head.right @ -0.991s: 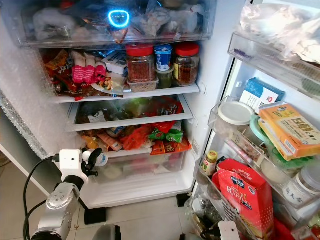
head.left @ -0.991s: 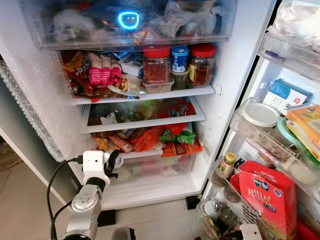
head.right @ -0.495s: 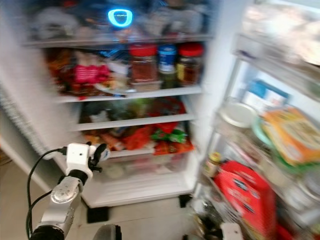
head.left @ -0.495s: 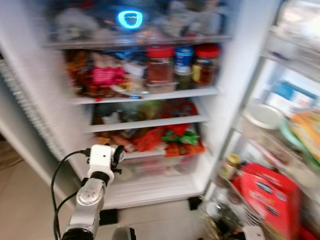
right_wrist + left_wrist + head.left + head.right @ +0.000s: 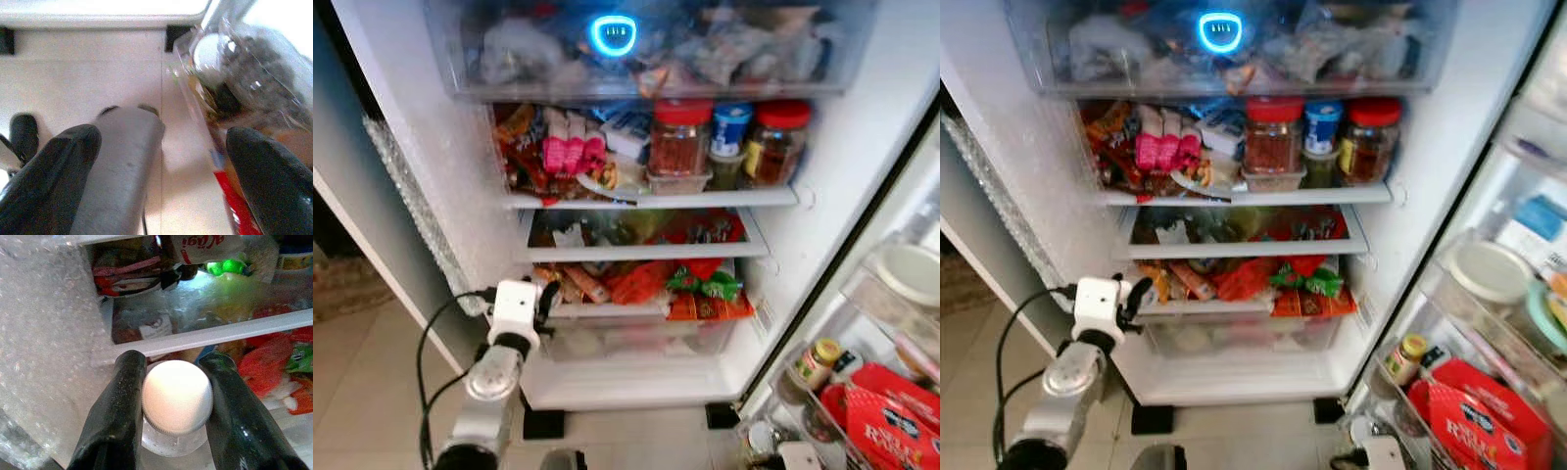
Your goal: Restocking fridge
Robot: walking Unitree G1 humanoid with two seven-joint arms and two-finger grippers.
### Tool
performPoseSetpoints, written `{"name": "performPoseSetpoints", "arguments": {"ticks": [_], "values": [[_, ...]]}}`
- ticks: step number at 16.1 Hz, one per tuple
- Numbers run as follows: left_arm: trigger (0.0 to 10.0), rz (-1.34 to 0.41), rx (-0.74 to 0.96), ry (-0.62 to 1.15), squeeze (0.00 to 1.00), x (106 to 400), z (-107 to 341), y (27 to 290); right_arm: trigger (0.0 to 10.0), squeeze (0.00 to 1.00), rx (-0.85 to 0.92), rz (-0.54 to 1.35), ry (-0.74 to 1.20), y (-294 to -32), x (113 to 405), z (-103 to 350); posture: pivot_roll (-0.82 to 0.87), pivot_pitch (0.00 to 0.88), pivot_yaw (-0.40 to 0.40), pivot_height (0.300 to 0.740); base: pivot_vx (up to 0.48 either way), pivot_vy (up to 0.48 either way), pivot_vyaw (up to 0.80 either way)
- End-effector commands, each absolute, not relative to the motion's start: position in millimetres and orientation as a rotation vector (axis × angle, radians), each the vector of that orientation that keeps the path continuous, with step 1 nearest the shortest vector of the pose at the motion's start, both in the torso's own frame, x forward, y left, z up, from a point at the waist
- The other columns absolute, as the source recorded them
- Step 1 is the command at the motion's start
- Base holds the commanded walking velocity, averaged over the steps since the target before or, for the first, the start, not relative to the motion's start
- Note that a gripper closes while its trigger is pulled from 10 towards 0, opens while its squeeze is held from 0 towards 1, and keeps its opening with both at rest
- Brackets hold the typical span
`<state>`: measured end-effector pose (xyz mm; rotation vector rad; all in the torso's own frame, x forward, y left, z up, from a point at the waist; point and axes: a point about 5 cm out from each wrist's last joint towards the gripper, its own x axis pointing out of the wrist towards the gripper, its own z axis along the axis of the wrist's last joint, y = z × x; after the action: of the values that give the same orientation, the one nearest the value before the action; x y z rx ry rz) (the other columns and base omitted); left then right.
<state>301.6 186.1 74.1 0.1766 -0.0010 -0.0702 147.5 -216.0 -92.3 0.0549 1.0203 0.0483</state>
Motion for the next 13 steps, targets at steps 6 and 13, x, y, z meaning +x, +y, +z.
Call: {"name": "performPoseSetpoints", "arguments": {"ticks": [6, 13], "values": [[10.0, -0.177, 0.31, -0.072, 0.0, 308, 89, 171, 10.0, 0.0, 0.065, 0.051, 1.032, -218, 145, -93, -0.02, 0.0, -0.011, 0.636, 0.247, 0.0, 0.0], [10.0, -0.166, 0.301, -0.069, 0.0, 312, 89, 174, 10.0, 0.0, 0.065, 0.056, 1.034, -216, 146, -93, -0.02, 0.0, -0.004, 0.636, 0.251, 0.0, 0.0]]}}
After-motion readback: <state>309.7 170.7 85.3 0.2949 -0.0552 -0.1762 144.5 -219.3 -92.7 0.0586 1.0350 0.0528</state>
